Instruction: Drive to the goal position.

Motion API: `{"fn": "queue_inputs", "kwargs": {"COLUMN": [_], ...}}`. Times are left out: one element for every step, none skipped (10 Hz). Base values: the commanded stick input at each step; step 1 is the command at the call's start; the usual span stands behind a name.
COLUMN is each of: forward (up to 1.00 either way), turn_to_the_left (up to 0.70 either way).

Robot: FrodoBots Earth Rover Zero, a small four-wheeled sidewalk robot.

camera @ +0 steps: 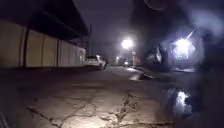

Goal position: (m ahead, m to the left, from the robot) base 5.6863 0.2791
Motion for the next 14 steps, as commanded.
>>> {"fn": "queue_inputs", "kwargs": {"forward": [0.7,0.7,0.7,0.7,0.7,0.7,0.7,0.7,0.7,0.7,0.7,0.7,0.7,0.7], "turn_to_the_left": [0.0,0.0,0.0,0.0,0.0,0.0,0.0,0.0,0.0,0.0,0.0,0.0,0.0,-0.09]}}
